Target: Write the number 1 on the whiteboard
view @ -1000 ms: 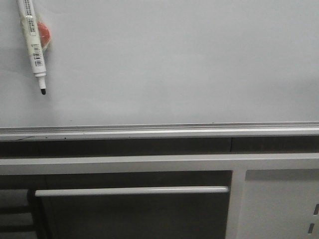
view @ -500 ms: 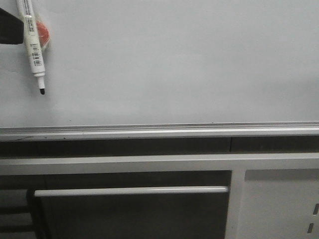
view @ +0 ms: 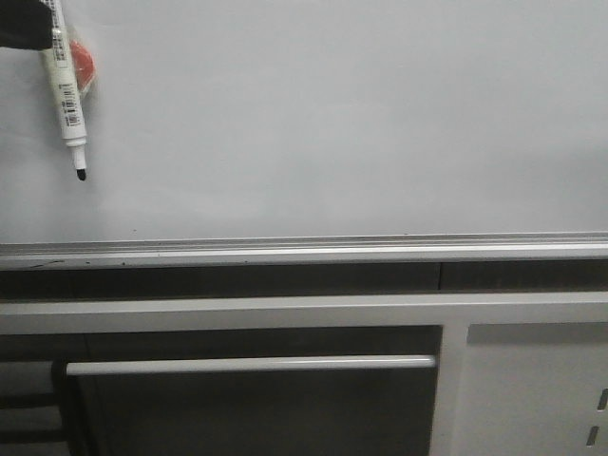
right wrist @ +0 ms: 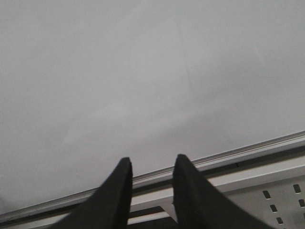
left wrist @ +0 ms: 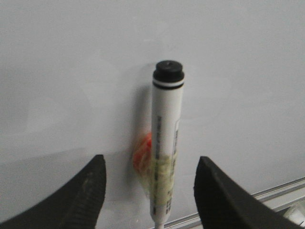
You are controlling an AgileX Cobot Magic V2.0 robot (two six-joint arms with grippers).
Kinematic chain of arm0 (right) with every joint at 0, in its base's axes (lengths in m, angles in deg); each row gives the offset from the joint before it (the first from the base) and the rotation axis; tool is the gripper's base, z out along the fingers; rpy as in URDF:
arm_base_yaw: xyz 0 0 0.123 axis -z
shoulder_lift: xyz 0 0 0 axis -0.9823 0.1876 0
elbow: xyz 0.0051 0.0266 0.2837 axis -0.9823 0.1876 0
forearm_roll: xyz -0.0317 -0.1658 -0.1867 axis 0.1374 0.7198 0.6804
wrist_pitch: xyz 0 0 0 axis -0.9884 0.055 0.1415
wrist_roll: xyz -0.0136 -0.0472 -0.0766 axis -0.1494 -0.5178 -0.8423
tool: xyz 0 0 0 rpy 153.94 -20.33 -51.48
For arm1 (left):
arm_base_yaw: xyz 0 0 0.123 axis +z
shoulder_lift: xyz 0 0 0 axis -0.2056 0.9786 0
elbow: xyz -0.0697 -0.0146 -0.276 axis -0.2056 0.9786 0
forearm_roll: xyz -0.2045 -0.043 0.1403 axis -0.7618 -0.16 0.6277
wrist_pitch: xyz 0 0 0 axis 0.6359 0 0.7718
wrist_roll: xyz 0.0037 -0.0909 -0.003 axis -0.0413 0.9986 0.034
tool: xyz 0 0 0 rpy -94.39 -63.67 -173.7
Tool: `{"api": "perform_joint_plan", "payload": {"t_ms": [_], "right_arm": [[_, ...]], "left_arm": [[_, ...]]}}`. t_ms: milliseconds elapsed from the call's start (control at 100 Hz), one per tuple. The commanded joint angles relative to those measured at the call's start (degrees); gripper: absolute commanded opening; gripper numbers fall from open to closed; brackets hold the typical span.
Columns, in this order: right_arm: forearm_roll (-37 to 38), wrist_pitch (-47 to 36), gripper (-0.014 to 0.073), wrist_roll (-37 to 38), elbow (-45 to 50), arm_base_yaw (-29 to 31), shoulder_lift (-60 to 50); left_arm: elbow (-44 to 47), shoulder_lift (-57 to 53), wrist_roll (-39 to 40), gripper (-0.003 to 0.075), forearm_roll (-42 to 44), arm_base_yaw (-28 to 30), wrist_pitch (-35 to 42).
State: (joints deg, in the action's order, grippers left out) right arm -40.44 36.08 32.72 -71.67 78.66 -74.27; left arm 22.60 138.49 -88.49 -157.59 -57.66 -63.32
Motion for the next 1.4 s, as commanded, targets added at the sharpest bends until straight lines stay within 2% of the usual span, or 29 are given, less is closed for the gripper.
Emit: {"api": "perform_joint_plan", "payload": {"t_ms": [0,140,290,490,670,1150,1240,1390], "right_arm": [[-0.62,-4.74,0.0187,-0.65,-2.11,-0.01,0.96],[-0.62,-4.74,0.0187,-0.65,-2.11,-0.01,0.96],[-0.62,-4.74,0.0187,-0.65,-2.11,-0.01,0.96],[-0.62,-5.51,0.0187,-0.65,-2.11,-0.01,0.96],[-0.62,-6.11,0.0187,-0.65,-2.11,-0.01,0.96],[-0.62,-6.11,0.0187,-0.65,-2.11,-0.01,0.96],[-0.62,-6.11,0.0187,-0.65,-2.11,-0.01,0.96],[-0.62,-6.11,0.0187,-0.65,-2.11,-0.01,0.96]], "left_arm": [[-3.44,2.36,0.07,0.0385,2.24,-0.51,1.53],[-5.40,5.86,0.07,0.0385,2.14,-0.51,1.75],[-5.68,6.72,0.07,0.0385,1.90,-0.51,5.84],[-5.68,6.72,0.07,0.0381,0.95,-0.51,5.73],[-5.56,6.72,0.07,0.0310,-0.29,-0.51,4.76],[-4.95,6.72,0.07,0.0307,-2.82,-0.51,3.70],[-4.95,6.72,0.07,0.0260,-2.82,-0.56,3.57],[-4.95,6.72,0.07,0.0098,-2.82,-0.56,3.48]]}}
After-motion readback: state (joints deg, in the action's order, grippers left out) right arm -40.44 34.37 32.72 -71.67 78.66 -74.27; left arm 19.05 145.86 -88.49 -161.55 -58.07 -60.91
